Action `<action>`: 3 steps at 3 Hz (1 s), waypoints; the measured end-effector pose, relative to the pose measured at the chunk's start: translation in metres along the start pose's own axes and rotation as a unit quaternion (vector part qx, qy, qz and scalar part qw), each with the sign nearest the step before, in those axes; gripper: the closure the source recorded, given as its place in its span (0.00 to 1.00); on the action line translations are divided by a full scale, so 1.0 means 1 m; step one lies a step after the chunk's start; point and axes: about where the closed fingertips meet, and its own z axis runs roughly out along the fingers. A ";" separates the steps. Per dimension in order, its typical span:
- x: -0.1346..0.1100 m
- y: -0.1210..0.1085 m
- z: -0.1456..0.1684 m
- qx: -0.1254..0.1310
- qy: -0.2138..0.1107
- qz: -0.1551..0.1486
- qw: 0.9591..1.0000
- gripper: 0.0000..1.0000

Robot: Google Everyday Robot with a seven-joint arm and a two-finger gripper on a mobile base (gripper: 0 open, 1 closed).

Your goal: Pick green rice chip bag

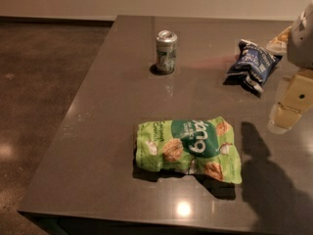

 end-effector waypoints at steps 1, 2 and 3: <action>0.000 0.000 0.000 0.000 0.000 0.000 1.000 0.00; -0.010 0.007 -0.001 -0.007 0.000 -0.011 1.000 0.00; -0.029 0.024 0.006 -0.010 -0.009 -0.032 0.999 0.00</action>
Offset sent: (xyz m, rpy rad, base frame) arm -0.0100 0.0255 -0.0034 -0.0072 0.0499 0.0588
